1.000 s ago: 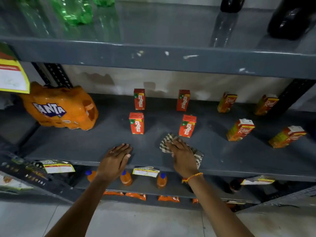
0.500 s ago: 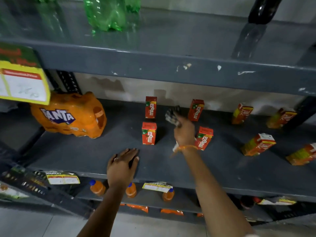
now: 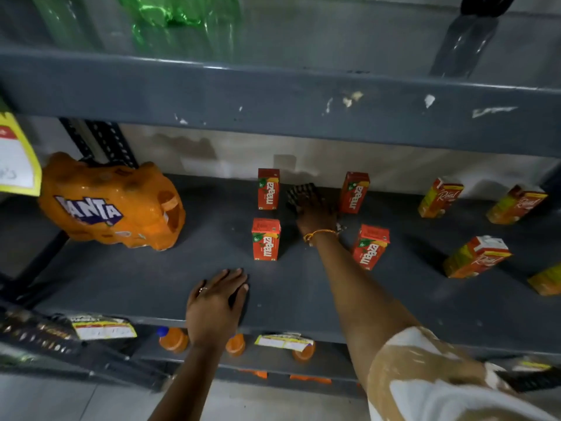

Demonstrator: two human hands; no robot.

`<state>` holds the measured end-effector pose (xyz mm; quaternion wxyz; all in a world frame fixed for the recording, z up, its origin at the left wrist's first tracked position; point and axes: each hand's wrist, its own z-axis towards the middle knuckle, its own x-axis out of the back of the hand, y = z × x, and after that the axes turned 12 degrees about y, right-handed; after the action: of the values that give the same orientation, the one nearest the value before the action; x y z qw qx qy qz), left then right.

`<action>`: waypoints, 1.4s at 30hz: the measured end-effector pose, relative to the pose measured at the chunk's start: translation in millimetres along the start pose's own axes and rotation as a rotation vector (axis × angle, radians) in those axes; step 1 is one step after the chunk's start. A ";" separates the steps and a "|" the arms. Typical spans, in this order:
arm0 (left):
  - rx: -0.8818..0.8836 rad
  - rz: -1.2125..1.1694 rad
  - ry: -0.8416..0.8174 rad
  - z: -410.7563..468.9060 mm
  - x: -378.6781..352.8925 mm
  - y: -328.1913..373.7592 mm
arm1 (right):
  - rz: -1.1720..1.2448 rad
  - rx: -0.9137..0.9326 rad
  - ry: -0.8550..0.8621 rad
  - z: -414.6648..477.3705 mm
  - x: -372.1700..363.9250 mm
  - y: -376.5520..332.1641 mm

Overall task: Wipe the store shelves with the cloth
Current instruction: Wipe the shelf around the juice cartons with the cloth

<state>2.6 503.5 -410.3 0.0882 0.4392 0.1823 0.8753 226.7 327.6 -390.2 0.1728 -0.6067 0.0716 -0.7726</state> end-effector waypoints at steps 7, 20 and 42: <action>0.024 -0.002 -0.025 1.7 5.9 3.7 | 0.088 -0.043 0.066 -103.0 16.5 -23.8; -0.057 -0.003 -0.112 -12.6 12.6 -0.6 | 0.587 0.192 -0.185 -242.2 117.3 35.3; -0.218 0.114 -0.338 3.0 60.0 -88.6 | 0.223 0.264 0.012 -230.9 38.9 -73.4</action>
<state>-31.4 604.4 -399.6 0.1150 0.5773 0.0441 0.8072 -16.7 359.3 -389.7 0.3350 -0.5625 0.0373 -0.7550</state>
